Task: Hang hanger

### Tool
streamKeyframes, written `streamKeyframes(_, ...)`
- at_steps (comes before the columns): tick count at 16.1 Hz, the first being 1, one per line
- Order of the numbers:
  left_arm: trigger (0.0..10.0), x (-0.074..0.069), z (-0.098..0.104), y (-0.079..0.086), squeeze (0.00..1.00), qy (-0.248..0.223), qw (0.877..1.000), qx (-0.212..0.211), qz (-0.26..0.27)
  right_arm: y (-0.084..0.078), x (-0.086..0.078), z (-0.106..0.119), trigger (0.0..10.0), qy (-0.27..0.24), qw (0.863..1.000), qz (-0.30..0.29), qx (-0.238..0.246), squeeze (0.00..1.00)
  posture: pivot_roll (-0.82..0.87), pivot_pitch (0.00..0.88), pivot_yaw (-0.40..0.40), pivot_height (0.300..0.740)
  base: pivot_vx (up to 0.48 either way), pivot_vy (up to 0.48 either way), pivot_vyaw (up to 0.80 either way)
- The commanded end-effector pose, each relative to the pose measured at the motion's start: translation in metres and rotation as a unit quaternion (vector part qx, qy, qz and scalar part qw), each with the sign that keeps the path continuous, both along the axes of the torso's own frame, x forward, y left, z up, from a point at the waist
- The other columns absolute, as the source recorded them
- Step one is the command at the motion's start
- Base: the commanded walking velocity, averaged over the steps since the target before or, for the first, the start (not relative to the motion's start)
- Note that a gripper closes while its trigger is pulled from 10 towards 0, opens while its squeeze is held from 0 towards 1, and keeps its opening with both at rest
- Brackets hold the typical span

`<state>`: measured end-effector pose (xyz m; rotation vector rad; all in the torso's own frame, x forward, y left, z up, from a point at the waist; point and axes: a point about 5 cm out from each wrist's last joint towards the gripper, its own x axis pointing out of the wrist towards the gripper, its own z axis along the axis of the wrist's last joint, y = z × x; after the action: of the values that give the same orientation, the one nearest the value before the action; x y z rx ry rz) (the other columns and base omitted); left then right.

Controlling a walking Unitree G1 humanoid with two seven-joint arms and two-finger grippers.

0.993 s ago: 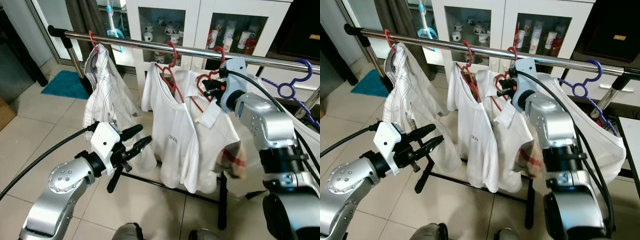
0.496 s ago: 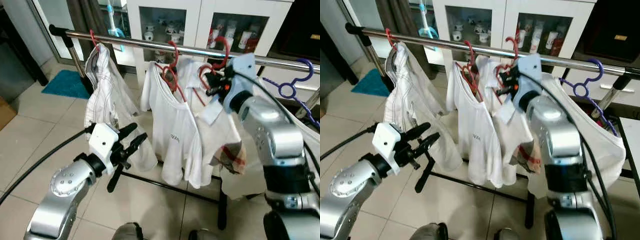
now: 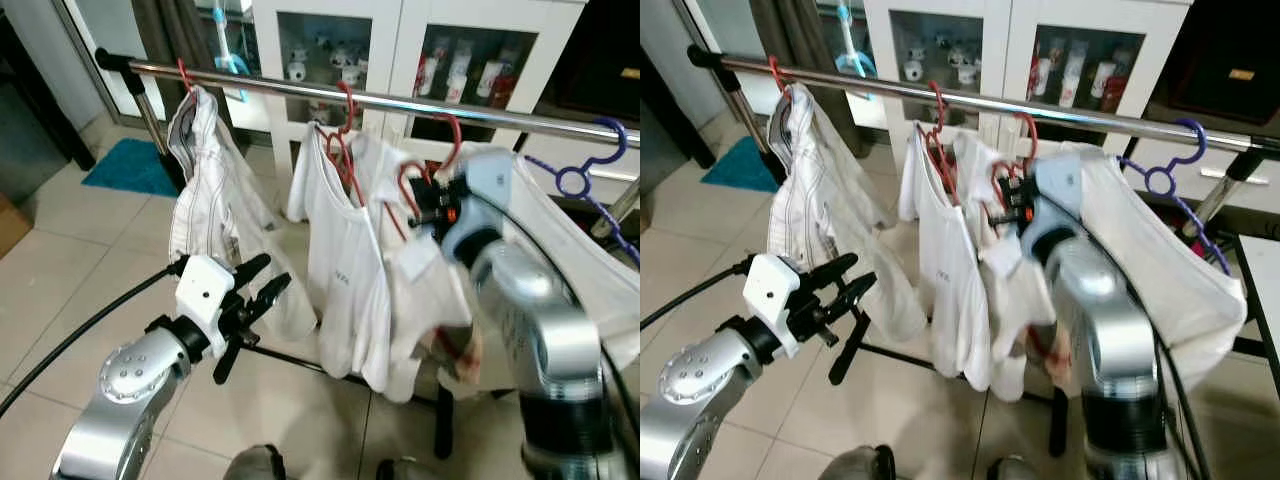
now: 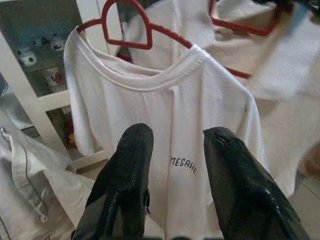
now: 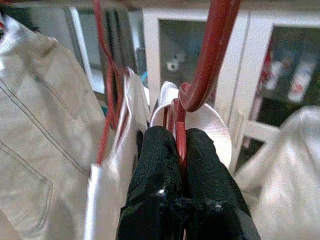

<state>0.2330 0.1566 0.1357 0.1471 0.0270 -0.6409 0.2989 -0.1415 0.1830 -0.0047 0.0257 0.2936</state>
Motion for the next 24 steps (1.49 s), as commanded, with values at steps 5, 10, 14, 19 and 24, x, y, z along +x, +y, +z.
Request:
streamKeyframes(5, 10.0, -0.001, -0.001, 0.008, 0.00, 0.001, 0.999, -0.018, 0.027, -0.002, -0.021, -0.021, 0.0, -0.005, 1.000, -0.024, -0.015, 0.00, -0.02, 0.124, 0.028, 0.740, 0.000, 0.000, 0.00)
streamKeyframes(10, 10.0, -0.004, -0.004, 0.011, 0.00, 0.006, 0.999, -0.012, 0.029, -0.002, -0.027, -0.029, 0.0, 0.000, 0.999, -0.030, -0.013, 0.00, -0.02, 0.113, 0.029, 0.740, -0.155, 0.000, 0.00)
streamKeyframes(14, 10.0, -0.005, -0.004, 0.011, 0.00, 0.007, 1.000, -0.011, 0.029, 0.003, -0.028, -0.033, 0.0, 0.007, 1.000, -0.021, -0.008, 0.00, -0.02, 0.109, 0.027, 0.740, -0.297, 0.000, 0.00)
streamKeyframes(19, 10.0, -0.005, -0.004, 0.012, 0.00, 0.007, 1.000, -0.009, 0.026, 0.004, -0.029, -0.034, 0.0, 0.011, 1.000, -0.020, -0.004, 0.00, -0.02, 0.107, 0.029, 0.740, -0.291, 0.000, 0.00)
streamKeyframes(24, 10.0, -0.002, -0.005, 0.011, 0.00, 0.007, 1.000, -0.001, 0.021, 0.005, -0.030, -0.034, 0.0, 0.014, 1.000, -0.010, -0.014, 0.00, -0.02, 0.105, 0.031, 0.740, -0.169, 0.000, 0.00)
